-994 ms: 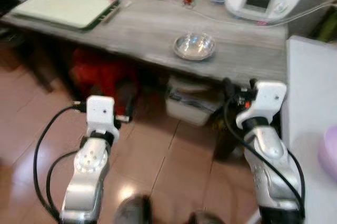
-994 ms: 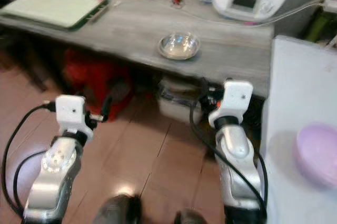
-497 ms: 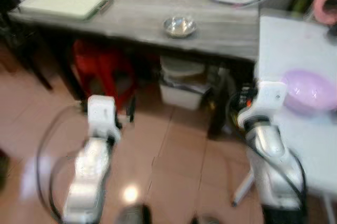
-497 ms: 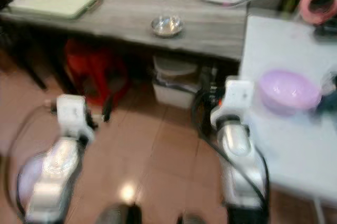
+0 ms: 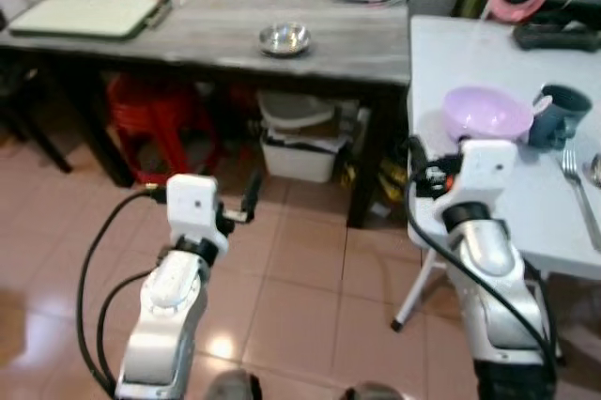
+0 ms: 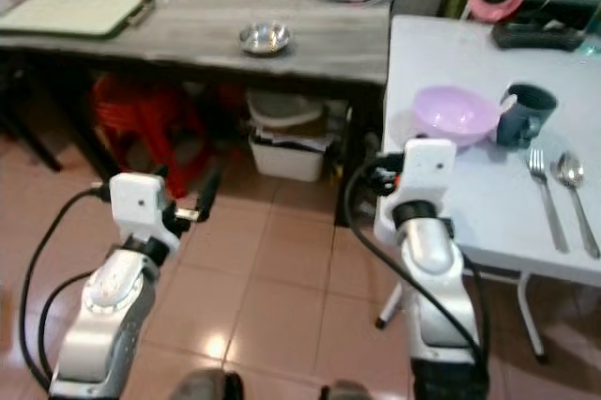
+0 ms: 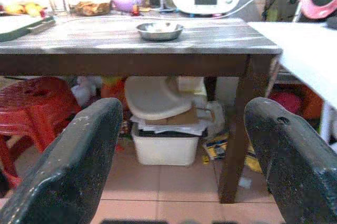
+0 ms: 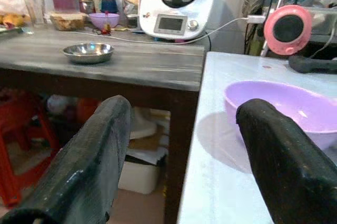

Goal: Setting the table

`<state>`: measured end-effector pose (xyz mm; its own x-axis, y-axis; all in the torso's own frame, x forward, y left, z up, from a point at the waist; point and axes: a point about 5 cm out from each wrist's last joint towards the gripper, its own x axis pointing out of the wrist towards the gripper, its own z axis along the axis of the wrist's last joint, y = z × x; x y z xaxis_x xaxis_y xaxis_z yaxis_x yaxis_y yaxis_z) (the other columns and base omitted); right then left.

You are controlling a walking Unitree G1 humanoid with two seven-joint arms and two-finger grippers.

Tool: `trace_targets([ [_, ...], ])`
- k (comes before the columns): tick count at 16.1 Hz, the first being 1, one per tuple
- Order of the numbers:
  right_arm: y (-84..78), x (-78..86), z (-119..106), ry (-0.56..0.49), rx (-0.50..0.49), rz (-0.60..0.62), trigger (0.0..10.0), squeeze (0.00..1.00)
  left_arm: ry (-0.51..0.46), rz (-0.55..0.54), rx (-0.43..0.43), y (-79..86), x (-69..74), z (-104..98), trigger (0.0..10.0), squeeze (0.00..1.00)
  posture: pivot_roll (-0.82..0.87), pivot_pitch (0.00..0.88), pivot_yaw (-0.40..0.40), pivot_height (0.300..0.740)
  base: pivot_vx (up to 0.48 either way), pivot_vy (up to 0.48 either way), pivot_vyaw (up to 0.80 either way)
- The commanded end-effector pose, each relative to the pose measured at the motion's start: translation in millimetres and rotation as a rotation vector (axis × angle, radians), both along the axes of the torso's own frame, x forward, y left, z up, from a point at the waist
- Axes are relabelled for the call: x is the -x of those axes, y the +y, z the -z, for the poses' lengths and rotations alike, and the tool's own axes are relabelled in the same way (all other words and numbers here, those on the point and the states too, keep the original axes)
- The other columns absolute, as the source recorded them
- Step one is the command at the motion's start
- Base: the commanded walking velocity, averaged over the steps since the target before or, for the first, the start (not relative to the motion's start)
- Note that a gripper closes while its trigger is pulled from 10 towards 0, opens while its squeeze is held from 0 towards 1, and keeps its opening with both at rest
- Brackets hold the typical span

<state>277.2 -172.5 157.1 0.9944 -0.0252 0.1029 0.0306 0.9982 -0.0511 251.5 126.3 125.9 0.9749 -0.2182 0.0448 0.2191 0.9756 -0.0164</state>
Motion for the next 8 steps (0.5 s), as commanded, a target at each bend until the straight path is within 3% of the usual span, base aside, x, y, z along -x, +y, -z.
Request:
trace_targets([
  [1, 1.5, -1.7, 0.2, 0.012, 0.009, -0.006, 10.0, 0.00, -0.013, 0.015, 0.003, -1.4, -0.6, -3.6, 10.0, 0.00, 0.01, 0.063, 0.015, 0.740, 0.000, -0.446, 0.00],
  [3, 4.4, -3.5, 2.0, 0.011, 0.018, -0.002, 10.0, 0.00, -0.016, 0.018, 0.001, -1.9, -1.0, -4.3, 10.0, 0.00, 0.01, 0.070, 0.012, 0.740, 0.000, -0.444, 0.00],
  [4, 6.1, -4.0, 1.4, 0.027, -0.053, 0.009, 10.0, 0.00, -0.019, 0.016, 0.003, -1.5, -1.2, -4.7, 10.0, 0.00, 0.01, 0.069, 0.010, 0.740, 0.000, -0.439, 0.00],
  [7, 4.8, -5.2, 0.1, 0.026, -0.054, 0.015, 10.0, 0.00, -0.019, 0.019, 0.005, -1.8, -0.5, -4.5, 10.0, 0.00, 0.01, 0.072, 0.010, 0.740, 0.000, -0.434, 0.00],
  [8, 4.0, -5.6, -2.4, 0.010, -0.037, 0.016, 10.0, 0.00, -0.027, 0.023, -0.001, -2.1, -0.2, -5.3, 10.0, 0.00, 0.01, 0.071, 0.010, 0.740, 0.322, -0.352, 0.00],
])
